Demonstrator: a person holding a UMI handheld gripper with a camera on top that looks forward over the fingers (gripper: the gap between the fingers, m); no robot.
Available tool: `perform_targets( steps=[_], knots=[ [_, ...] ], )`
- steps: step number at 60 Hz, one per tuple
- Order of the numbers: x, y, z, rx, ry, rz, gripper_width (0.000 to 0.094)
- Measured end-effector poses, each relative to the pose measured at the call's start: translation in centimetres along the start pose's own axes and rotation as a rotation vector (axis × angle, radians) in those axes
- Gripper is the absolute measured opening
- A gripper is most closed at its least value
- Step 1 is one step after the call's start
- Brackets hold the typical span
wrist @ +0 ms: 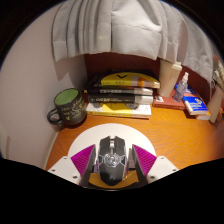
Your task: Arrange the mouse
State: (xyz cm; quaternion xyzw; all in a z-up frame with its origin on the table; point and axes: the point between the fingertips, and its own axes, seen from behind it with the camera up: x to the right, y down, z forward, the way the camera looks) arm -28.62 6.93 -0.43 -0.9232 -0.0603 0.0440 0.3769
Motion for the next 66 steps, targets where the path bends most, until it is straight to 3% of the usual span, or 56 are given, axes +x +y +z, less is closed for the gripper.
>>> perform_targets(
  steps=[2, 4, 14, 23, 42, 66],
  knots=[
    [0.4, -0.6, -0.8, 0.01, 0.005, 0.015, 0.082],
    [0.8, -1.3, -1.8, 0.019, 0.006, 0.031, 0.0868],
    [3.9, -5.9, -11.3, 0.133, -0.004, 0.076, 0.0869],
    [9.2, -6.7, -20.9, 0.213, 0.008, 0.061, 0.0868],
    [22.1, -0.3, -33.9, 0.256, 0.099, 0.145, 0.0852],
    [30.8, 6.6, -40.3, 0.24, 0.175, 0.152, 0.0853]
  ],
)
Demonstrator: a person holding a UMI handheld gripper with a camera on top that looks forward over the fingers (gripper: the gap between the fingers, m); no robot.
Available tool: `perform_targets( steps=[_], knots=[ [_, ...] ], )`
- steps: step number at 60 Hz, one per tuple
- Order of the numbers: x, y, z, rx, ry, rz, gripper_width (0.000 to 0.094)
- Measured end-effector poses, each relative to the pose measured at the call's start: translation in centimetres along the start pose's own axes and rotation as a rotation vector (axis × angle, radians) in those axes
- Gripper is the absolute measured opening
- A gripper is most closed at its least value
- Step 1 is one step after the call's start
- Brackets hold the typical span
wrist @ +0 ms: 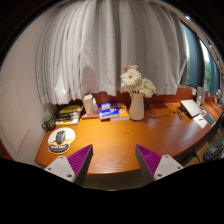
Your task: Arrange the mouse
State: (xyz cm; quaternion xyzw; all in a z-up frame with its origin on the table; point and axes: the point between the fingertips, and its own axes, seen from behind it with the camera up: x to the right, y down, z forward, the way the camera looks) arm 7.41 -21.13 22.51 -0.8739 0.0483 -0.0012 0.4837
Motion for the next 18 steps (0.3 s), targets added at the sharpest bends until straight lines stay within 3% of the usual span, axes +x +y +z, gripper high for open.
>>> perform_targets(
  steps=[18],
  knots=[
    [1.0, 2.0, -0.9, -0.015, -0.005, -0.004, 0.0853]
  ],
)
